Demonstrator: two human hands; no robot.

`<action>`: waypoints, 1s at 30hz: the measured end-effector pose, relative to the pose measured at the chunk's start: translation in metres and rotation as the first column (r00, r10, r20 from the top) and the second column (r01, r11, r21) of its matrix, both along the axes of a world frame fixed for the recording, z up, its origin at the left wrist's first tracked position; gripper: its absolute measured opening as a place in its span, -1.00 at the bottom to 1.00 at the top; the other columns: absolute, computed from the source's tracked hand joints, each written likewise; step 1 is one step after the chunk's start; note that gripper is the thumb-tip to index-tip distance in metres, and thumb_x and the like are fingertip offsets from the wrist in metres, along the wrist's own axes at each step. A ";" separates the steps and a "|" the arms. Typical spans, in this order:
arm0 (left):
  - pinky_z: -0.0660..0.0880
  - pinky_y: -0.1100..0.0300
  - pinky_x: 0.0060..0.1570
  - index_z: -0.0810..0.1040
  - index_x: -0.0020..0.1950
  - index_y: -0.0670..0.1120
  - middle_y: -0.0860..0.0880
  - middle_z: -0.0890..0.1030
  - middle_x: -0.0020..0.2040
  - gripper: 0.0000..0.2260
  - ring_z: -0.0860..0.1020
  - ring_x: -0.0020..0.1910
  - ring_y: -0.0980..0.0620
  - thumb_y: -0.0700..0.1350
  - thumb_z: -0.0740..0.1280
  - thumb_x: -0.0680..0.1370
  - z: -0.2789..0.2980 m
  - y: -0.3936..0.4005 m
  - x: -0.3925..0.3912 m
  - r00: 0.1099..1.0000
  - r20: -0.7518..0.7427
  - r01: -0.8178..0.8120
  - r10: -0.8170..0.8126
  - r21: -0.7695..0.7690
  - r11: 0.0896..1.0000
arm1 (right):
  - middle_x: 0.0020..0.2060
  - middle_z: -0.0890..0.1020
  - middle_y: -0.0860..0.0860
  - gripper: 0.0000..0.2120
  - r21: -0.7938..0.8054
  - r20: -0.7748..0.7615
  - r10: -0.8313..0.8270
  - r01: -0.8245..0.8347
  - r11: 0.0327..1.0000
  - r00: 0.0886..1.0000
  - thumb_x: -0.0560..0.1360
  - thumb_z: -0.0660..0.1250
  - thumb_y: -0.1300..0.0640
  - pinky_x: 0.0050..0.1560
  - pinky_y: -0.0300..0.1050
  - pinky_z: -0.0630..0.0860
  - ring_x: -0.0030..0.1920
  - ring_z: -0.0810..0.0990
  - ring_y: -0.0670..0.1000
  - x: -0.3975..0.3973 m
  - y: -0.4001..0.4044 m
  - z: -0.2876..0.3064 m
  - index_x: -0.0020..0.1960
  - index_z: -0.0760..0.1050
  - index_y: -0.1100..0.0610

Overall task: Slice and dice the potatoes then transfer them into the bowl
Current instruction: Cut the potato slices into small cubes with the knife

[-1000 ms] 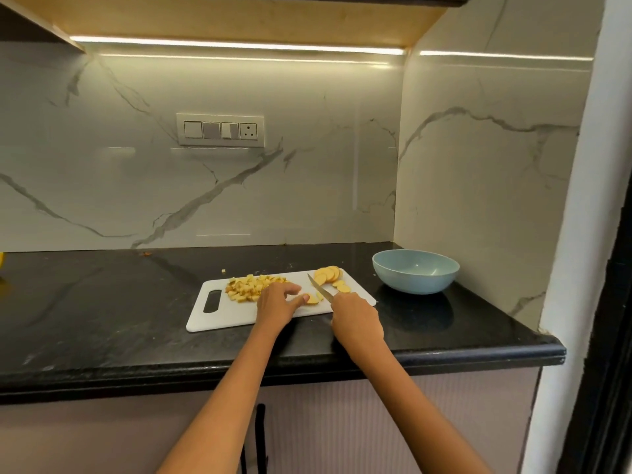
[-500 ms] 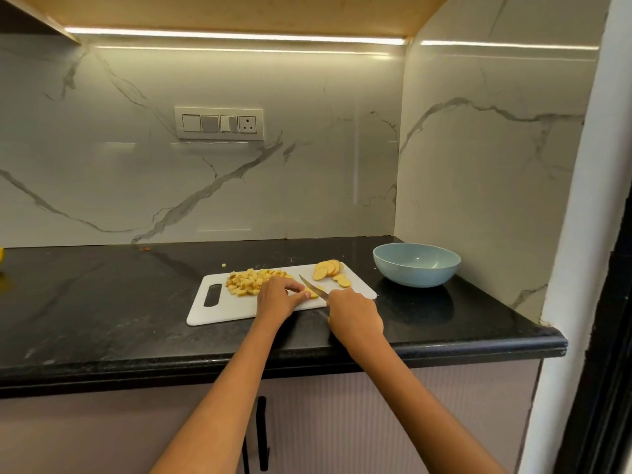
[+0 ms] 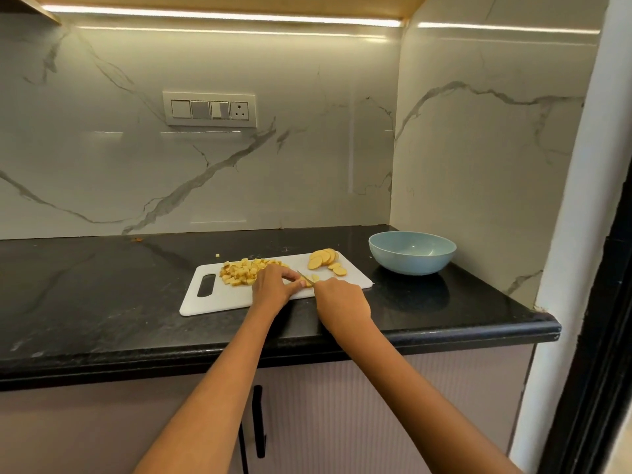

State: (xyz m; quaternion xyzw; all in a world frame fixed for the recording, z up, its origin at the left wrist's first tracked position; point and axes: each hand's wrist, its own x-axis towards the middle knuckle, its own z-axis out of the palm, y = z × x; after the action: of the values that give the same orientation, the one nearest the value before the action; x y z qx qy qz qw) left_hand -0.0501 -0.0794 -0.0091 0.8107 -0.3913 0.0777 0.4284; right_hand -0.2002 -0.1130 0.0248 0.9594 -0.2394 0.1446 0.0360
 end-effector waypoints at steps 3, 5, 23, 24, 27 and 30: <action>0.49 0.07 0.04 0.68 -0.04 -0.13 -0.06 0.67 0.00 -0.86 0.57 0.06 0.01 -0.12 0.44 0.44 0.000 0.001 0.002 1.000 -0.005 0.000 0.000 0.006 1.000 | 0.12 0.55 0.13 -0.75 -0.037 -0.018 -0.004 0.003 0.999 1.000 0.62 0.09 0.25 -0.01 -0.13 0.46 0.07 0.57 0.08 -0.006 0.002 -0.004 0.23 0.43 0.22; 0.50 0.07 0.04 0.68 -0.04 -0.12 -0.06 0.67 0.00 -0.86 0.57 0.05 0.01 -0.11 0.45 0.43 0.001 0.002 0.001 1.000 -0.008 0.003 -0.003 0.013 1.000 | 0.13 0.54 0.13 -0.75 -0.041 -0.011 -0.011 0.010 0.999 1.000 0.62 0.09 0.26 0.00 -0.12 0.45 0.08 0.56 0.09 -0.004 0.000 -0.002 0.24 0.43 0.22; 0.36 0.27 -0.11 0.67 -0.07 -0.20 -0.12 0.67 -0.06 -0.89 0.51 -0.14 0.11 -0.23 0.44 0.43 0.003 0.001 -0.003 0.996 -0.065 -0.067 0.062 -0.093 0.993 | 0.12 0.54 0.13 -0.75 0.122 0.053 -0.052 0.045 0.991 0.997 0.62 0.13 0.20 -0.01 -0.12 0.46 0.06 0.56 0.07 0.000 -0.003 -0.004 0.27 0.39 0.20; 0.36 0.27 -0.11 0.67 -0.07 -0.19 -0.11 0.67 -0.07 -0.89 0.52 -0.14 0.11 -0.22 0.44 0.43 0.003 0.001 -0.003 0.997 -0.058 -0.063 0.058 -0.083 0.995 | 0.13 0.53 0.13 -0.75 0.118 0.052 -0.048 0.042 0.992 0.997 0.62 0.12 0.20 -0.01 -0.12 0.46 0.06 0.56 0.07 0.000 -0.003 -0.004 0.27 0.39 0.19; 0.35 0.27 -0.13 0.67 -0.07 -0.19 -0.11 0.67 -0.07 -0.89 0.50 -0.15 0.13 -0.20 0.43 0.44 0.003 0.001 -0.003 0.998 -0.041 -0.054 0.051 -0.064 0.997 | 0.14 0.53 0.13 -0.74 0.110 0.052 -0.037 0.031 0.993 0.998 0.62 0.12 0.20 -0.02 -0.14 0.45 0.07 0.56 0.07 0.001 -0.002 -0.004 0.28 0.39 0.19; 0.35 0.27 -0.13 0.68 -0.06 -0.20 -0.12 0.67 -0.07 -0.88 0.53 -0.12 0.09 -0.21 0.43 0.44 0.003 0.002 -0.001 0.999 -0.045 -0.029 0.026 -0.057 0.998 | 0.13 0.53 0.14 -0.75 0.112 0.050 -0.037 0.031 0.993 0.998 0.61 0.12 0.23 -0.02 -0.12 0.44 0.08 0.55 0.09 0.002 -0.004 -0.001 0.25 0.40 0.21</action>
State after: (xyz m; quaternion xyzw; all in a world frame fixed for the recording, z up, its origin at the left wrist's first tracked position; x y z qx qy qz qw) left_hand -0.0511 -0.0778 -0.0058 0.8049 -0.3680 0.0768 0.4590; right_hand -0.1979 -0.1171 0.0241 0.9516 -0.2644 0.1555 -0.0214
